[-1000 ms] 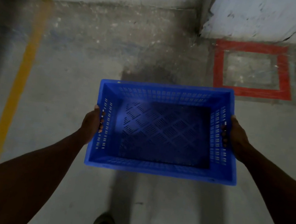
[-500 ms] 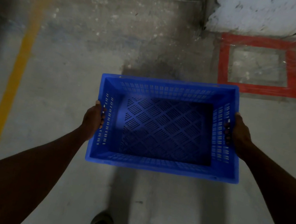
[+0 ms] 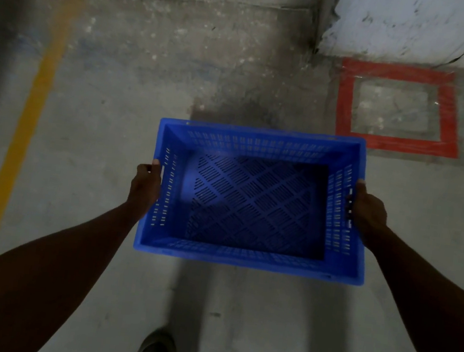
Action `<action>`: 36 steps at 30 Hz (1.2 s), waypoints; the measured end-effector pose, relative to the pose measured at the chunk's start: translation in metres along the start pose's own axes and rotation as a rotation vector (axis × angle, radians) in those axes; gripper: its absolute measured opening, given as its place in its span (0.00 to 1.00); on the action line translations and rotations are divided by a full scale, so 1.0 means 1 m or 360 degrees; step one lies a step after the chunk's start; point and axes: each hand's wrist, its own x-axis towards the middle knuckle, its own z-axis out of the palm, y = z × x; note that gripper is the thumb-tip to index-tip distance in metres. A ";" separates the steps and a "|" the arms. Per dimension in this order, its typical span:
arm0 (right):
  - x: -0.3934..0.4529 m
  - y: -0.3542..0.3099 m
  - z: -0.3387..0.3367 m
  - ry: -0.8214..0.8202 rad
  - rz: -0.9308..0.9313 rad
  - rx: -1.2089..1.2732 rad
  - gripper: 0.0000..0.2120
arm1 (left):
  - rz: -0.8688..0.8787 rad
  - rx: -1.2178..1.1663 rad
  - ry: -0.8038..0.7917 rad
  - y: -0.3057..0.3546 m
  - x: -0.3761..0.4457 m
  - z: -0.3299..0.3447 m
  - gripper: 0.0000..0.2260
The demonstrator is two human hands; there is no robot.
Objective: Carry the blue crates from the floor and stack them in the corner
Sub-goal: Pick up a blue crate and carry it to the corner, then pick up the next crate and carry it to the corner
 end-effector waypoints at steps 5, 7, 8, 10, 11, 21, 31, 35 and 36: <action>-0.029 -0.021 -0.030 -0.0053 -0.0045 -0.0167 0.36 | -0.0017 0.0082 0.0221 0.024 -0.026 -0.028 0.28; -0.053 -0.034 -0.047 -0.0090 -0.0081 -0.0163 0.34 | 0.0062 0.0021 0.0181 0.045 -0.056 -0.043 0.23; -0.069 -0.044 -0.056 -0.0121 -0.0077 -0.0133 0.33 | 0.0101 -0.0018 0.0124 0.057 -0.072 -0.052 0.19; -0.100 -0.061 -0.076 -0.0177 -0.0063 -0.0001 0.32 | 0.0150 -0.0091 0.0005 0.078 -0.106 -0.071 0.18; -0.117 -0.070 -0.088 -0.0211 -0.0063 0.0075 0.31 | 0.0150 -0.0144 -0.0055 0.089 -0.123 -0.084 0.19; -0.366 -0.194 -0.264 -0.0521 -0.0127 0.0373 0.17 | 0.0059 -0.0699 -0.0331 0.236 -0.372 -0.276 0.16; -0.601 -0.268 -0.398 -0.0724 -0.0547 0.0420 0.11 | 0.0131 -0.0901 -0.0134 0.264 -0.660 -0.433 0.13; -0.678 -0.260 -0.400 -0.0973 -0.0721 0.0224 0.11 | 0.0097 -0.1154 0.0267 0.227 -0.766 -0.473 0.14; -0.698 -0.256 -0.395 -0.1075 -0.0774 0.0152 0.10 | 0.0096 -0.1197 0.0364 0.213 -0.792 -0.481 0.14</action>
